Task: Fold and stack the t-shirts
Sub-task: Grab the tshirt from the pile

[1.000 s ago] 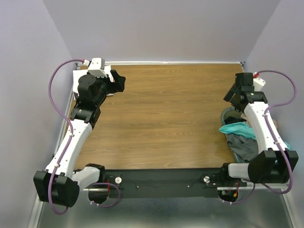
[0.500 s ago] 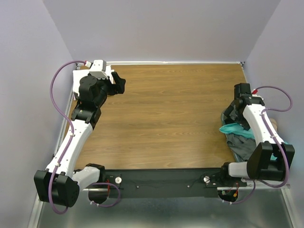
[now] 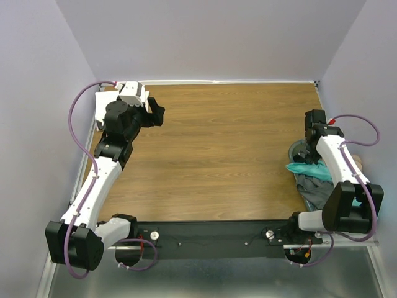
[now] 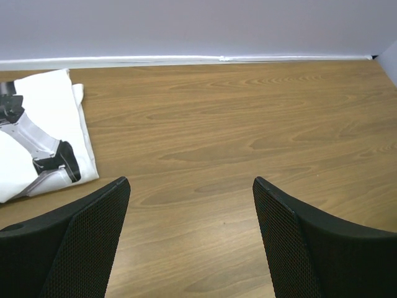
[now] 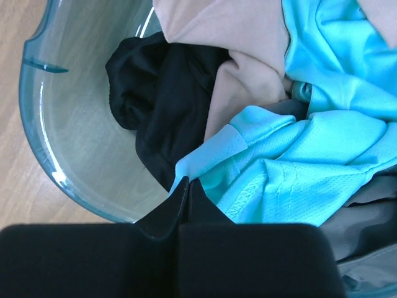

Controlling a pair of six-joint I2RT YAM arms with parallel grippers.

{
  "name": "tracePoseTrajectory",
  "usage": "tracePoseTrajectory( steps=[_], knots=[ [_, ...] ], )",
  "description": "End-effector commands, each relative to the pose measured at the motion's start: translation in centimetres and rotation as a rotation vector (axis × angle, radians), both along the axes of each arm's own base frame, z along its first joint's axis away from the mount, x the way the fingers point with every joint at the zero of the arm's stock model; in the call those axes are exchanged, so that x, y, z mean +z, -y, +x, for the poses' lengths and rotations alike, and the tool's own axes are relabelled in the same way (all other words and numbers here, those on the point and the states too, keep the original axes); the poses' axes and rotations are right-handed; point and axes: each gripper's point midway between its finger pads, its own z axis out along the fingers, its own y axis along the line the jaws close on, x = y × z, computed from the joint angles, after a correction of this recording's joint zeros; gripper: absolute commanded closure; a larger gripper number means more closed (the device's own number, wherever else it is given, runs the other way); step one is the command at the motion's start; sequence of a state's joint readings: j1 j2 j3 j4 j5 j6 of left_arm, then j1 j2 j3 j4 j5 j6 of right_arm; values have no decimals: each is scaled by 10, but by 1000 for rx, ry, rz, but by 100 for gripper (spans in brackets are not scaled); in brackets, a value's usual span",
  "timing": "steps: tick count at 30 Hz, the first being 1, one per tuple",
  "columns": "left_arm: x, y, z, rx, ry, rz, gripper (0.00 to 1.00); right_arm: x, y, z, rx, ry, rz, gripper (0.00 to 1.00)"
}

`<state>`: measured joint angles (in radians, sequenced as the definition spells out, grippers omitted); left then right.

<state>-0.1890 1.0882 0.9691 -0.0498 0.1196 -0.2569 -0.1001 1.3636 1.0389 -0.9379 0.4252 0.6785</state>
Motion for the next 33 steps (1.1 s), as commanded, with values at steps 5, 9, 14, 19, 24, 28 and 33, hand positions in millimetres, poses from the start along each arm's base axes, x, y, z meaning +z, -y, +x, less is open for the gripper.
tracePoseTrajectory(
  steps=[5, 9, 14, 19, 24, 28, 33],
  knots=[
    [-4, 16, -1, -102, -2, -2, 13, 19, 4, 18, 1, 112, -15, 100],
    [-6, 14, -1, -90, 1, -13, 13, 37, 15, 25, 22, 141, -80, 100],
    [-9, 12, 1, -77, -7, -13, 13, 65, 19, 41, 22, 221, -105, 100],
    [-10, 13, -1, -80, -12, -23, 13, 92, 22, 50, 25, 292, -132, 100],
    [-8, 14, -4, -81, -12, -40, 13, 149, 33, 59, 29, 414, -214, 100],
    [-9, 14, -8, -76, -15, -53, 13, 193, 36, 69, 39, 513, -248, 99],
    [-10, 13, -11, -70, -16, -61, 13, 245, 38, 77, 56, 622, -286, 99]
  ],
)
